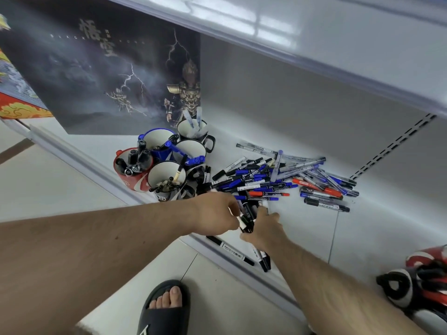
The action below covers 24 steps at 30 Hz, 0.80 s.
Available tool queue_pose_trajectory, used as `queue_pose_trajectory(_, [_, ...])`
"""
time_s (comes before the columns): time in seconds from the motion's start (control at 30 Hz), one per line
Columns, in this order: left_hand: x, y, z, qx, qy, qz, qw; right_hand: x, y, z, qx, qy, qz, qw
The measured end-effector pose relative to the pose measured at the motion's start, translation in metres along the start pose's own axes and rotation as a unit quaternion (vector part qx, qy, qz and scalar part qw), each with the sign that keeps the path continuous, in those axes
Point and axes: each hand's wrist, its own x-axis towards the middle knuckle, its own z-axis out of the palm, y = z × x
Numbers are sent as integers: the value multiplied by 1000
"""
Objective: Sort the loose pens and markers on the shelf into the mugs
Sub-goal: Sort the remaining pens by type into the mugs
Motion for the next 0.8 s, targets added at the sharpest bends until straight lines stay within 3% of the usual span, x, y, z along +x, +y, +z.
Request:
queue_pose_trajectory(0.27, [0,2,4,39,-15,5,999,-16,22,-6,31,-40,-6,999])
queue_pose_trajectory(0.4, [0,3,4,65,-24,6,998,-25,35,-7,45,-21,-13,999])
queue_pose_trajectory(0.63, [-1,12,4,102,-37,19,994,-38,47,-10,155,2,29,988])
queue_pose_trajectory(0.8, [-2,15,2,118,-39,23,992,-34,52,-25,208,-50,106,971])
